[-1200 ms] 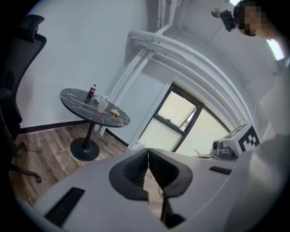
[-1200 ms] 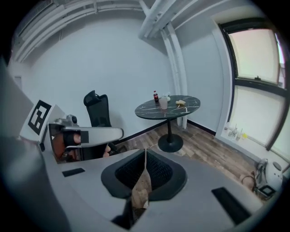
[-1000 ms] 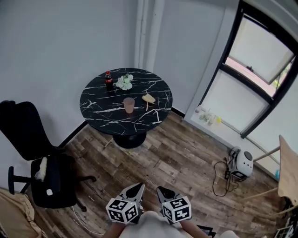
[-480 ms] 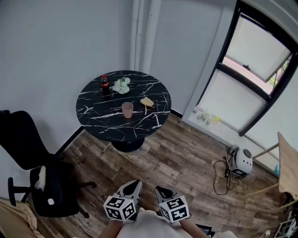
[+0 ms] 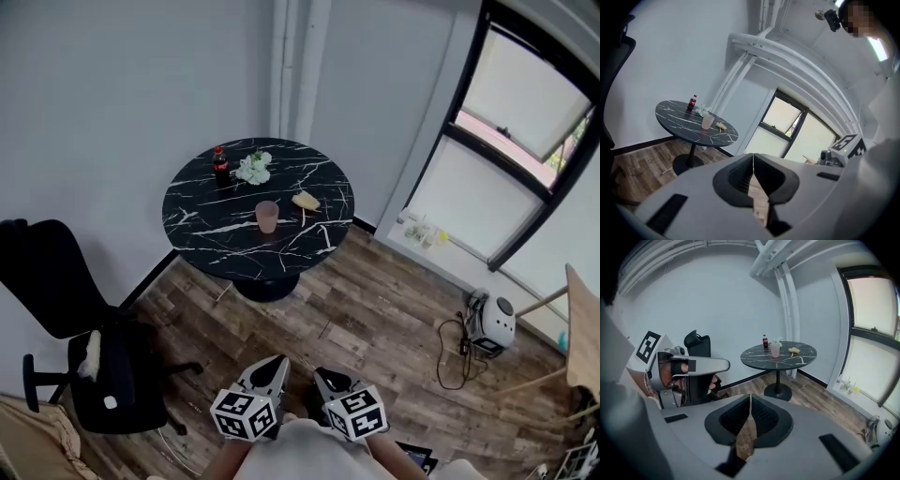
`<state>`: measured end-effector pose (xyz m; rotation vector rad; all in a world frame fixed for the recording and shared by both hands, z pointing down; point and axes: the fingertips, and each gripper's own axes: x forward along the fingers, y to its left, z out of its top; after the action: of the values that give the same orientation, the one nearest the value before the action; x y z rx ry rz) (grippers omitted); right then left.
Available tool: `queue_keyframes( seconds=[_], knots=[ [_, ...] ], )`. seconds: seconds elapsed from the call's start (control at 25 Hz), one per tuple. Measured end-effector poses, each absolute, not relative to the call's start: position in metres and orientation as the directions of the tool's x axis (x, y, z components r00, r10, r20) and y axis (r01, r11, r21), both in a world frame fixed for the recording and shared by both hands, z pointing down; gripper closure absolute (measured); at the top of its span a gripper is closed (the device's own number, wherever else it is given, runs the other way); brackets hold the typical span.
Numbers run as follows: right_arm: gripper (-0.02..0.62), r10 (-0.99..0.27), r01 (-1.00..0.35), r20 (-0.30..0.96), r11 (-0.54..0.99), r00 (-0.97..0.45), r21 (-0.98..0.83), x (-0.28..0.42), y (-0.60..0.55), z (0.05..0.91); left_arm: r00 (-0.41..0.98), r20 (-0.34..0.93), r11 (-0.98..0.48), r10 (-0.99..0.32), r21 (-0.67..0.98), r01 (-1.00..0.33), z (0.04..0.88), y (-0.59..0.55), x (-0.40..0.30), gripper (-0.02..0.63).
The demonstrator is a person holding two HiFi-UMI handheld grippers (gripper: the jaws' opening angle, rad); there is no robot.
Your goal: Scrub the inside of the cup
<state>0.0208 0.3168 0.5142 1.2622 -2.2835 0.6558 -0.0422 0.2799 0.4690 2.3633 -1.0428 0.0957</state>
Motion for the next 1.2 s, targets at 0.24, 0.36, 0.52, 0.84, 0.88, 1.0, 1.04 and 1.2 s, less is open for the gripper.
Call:
queue_keyframes(
  seconds=[0.24, 0.36, 0.52, 0.84, 0.88, 1.0, 1.04, 1.2],
  knots=[
    [0.56, -0.645, -0.854, 0.582, 0.482, -0.496, -0.193, 0.017, 0.31, 0.516, 0.656, 0.261, -0.507, -0.708, 0.459, -0.73, 0.468, 0.271, -0.057, 0.595],
    [0.56, -0.647, -0.853, 0.578, 0.487, -0.497, -0.188, 0.019, 0.3, 0.515, 0.644, 0.261, -0.495, -0.719, 0.458, -0.739, 0.468, 0.263, -0.059, 0.595],
    [0.56, -0.643, -0.85, 0.579, 0.491, -0.501, -0.191, 0.024, 0.29, 0.519, 0.647, 0.267, -0.509, -0.714, 0.437, -0.742, 0.468, 0.256, -0.05, 0.595],
    [0.56, -0.621, -0.851, 0.618, 0.499, -0.483, -0.164, 0.043, 0.257, 0.529, 0.649, 0.281, -0.505, -0.707, 0.442, -0.741, 0.475, 0.228, -0.032, 0.595],
    [0.56, -0.615, -0.845, 0.614, 0.507, -0.494, -0.172, 0.044, 0.251, 0.529, 0.649, 0.286, -0.505, -0.705, 0.439, -0.743, 0.477, 0.224, -0.029, 0.595],
    [0.56, -0.602, -0.829, 0.602, 0.522, -0.524, -0.199, 0.045, 0.237, 0.526, 0.658, 0.302, -0.523, -0.69, 0.42, -0.742, 0.479, 0.215, -0.021, 0.595],
    [0.56, -0.599, -0.827, 0.603, 0.525, -0.526, -0.201, 0.046, 0.232, 0.527, 0.662, 0.302, -0.531, -0.686, 0.413, -0.74, 0.478, 0.211, -0.018, 0.595],
    [0.56, -0.581, -0.822, 0.616, 0.53, -0.532, -0.209, 0.048, 0.213, 0.533, 0.657, 0.314, -0.529, -0.685, 0.406, -0.745, 0.481, 0.196, -0.012, 0.595]
  ],
)
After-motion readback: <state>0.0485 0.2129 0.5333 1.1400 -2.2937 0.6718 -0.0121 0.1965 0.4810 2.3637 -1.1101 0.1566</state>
